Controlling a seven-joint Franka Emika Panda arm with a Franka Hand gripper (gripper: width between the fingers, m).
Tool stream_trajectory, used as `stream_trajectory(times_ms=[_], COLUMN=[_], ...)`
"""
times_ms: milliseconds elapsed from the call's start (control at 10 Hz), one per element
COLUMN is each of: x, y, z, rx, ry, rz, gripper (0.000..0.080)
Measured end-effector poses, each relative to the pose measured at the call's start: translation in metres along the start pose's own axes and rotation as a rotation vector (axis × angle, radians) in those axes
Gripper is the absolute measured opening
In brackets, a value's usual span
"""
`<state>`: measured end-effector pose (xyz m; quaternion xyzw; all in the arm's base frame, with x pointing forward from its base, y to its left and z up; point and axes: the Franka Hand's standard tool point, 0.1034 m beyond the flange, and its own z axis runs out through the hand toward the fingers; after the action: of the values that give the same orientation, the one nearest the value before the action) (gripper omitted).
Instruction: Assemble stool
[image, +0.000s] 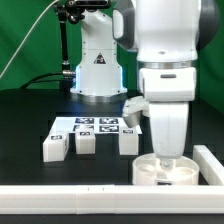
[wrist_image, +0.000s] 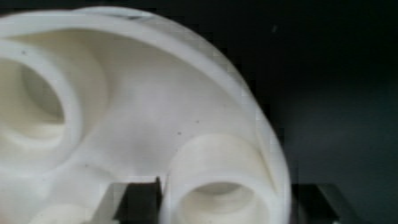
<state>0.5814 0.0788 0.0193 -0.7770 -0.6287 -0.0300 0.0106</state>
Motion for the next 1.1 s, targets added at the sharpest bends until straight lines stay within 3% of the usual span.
stream_trajectory(times_ms=[500, 600, 700, 800, 900, 1100], x=[0.014, 0.014, 0.014, 0.014, 0.013, 0.008], y=[0.004, 0.004, 0.005, 0.005, 0.005, -0.004], z=[-0.002, -0.002, -0.001, -0.002, -0.001, -0.014], rx=[-0.007, -0.007, -0.007, -0.007, -0.007, -0.021], ry=[0.003, 0.003, 0.003, 0.003, 0.003, 0.002], rz=[0.027, 0.027, 0.028, 0.028, 0.029, 0.067], gripper=[0.0314, 0.0372, 0.0508, 0.0508, 0.0623, 0.0641])
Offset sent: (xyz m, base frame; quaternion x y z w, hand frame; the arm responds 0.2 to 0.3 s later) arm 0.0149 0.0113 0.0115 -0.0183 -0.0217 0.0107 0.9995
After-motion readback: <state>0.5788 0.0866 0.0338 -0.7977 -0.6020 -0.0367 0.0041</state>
